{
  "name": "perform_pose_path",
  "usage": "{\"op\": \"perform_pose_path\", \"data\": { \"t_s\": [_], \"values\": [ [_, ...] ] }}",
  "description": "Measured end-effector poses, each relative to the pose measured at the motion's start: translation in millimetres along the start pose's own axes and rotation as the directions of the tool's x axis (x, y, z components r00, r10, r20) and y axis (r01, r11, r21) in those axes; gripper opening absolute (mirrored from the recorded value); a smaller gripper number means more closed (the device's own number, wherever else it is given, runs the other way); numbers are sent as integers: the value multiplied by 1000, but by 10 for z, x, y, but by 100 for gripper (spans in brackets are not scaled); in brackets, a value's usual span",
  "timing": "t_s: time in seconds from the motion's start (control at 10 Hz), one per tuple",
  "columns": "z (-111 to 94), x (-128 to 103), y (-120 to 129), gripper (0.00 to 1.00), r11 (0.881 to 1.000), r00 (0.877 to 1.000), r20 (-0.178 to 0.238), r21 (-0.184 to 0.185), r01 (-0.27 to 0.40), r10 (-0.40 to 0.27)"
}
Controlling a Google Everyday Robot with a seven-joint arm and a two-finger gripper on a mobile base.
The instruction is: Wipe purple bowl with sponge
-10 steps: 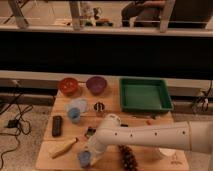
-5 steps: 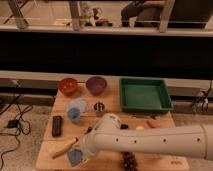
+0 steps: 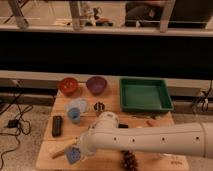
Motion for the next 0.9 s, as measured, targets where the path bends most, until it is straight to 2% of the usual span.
{"op": "perform_pose_path", "data": {
  "t_s": [0.2, 0.4, 0.6, 0.9],
  "values": [
    [3, 7, -2, 0, 1000, 1000, 0, 2, -10, 10],
    [-18, 64, -105, 0, 999, 1000, -12, 31, -17, 17],
    [-111, 276, -420, 0, 996, 999, -34, 82, -29, 32],
    [-304, 596, -989, 0, 992, 996, -81, 125, -24, 34]
  ]
}}
